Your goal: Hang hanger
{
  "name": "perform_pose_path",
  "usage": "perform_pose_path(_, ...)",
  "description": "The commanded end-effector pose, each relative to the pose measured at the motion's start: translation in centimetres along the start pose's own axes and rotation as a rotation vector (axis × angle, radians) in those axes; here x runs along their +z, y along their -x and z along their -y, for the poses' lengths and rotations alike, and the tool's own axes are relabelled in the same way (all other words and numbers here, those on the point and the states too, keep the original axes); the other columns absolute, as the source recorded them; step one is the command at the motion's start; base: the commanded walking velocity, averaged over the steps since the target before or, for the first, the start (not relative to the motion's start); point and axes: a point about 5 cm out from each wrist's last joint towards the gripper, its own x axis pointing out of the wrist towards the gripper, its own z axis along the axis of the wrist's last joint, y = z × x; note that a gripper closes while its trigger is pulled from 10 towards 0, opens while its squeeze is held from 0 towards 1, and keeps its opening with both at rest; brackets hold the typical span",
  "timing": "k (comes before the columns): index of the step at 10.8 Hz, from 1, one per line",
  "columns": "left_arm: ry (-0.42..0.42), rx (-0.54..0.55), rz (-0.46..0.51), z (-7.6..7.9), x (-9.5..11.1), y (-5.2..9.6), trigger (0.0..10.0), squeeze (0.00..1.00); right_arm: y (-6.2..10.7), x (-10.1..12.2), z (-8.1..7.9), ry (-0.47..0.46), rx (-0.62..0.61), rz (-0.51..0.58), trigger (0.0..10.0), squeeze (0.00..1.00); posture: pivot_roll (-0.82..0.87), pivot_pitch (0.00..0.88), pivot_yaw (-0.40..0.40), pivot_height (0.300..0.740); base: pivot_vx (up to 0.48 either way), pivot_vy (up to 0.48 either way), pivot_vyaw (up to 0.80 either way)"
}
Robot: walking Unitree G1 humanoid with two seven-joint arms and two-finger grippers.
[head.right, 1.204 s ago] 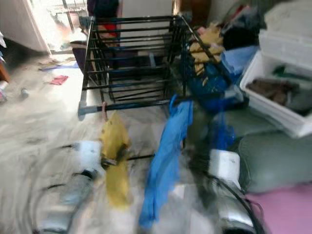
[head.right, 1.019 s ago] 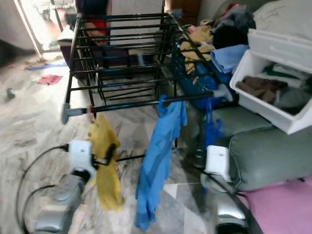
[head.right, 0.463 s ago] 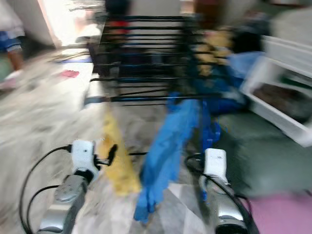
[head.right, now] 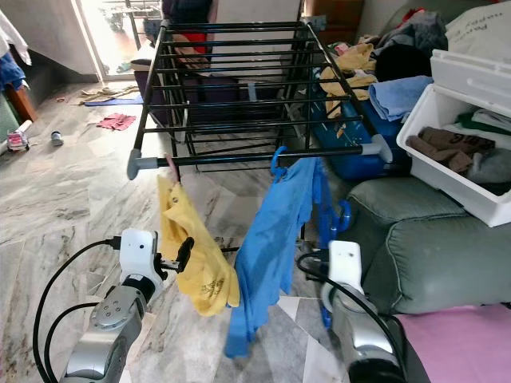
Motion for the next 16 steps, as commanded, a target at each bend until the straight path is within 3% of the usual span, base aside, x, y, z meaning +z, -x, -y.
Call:
perform_pose_path(1, -0.013, 0.005, -0.010, 0.0, 0.1, -0.2, 10.0, 0.00, -0.2, 0.6, -1.0, 0.006, 0.049, 0.007, 10.0, 0.00, 0.01, 0.000, -0.004, 0.740, 0.000, 0.000, 0.00)
perform_pose_path(3, -0.020, 0.003, -0.027, 0.2, -0.2, -0.2, 10.0, 0.00, -0.4, 1.2, -3.8, 0.012, 0.177, 0.007, 10.0, 0.00, 0.01, 0.000, -0.006, 0.740, 0.000, 0.000, 0.00)
perform_pose_path(7, -0.021, -0.001, -0.038, 0.4, -0.3, -0.3, 10.0, 0.00, -0.3, 1.8, -6.6, 0.012, 0.263, 0.007, 10.0, 0.00, 0.00, 0.000, -0.005, 0.740, 0.000, 0.000, 0.00)
perform_pose_path(13, -0.021, 0.002, -0.041, 0.4, -0.4, -0.5, 10.0, 0.00, -0.1, 1.8, -8.9, 0.017, 0.373, -0.015, 10.0, 0.00, 0.01, 0.000, -0.011, 0.740, 0.000, 0.000, 0.00)
perform_pose_path(16, -0.022, 0.000, -0.039, 0.6, -0.3, -0.7, 10.0, 0.00, 0.2, 1.3, -9.6, 0.073, 0.413, -0.023, 10.0, 0.00, 0.01, 0.000, -0.010, 0.740, 0.000, 0.000, 0.00)
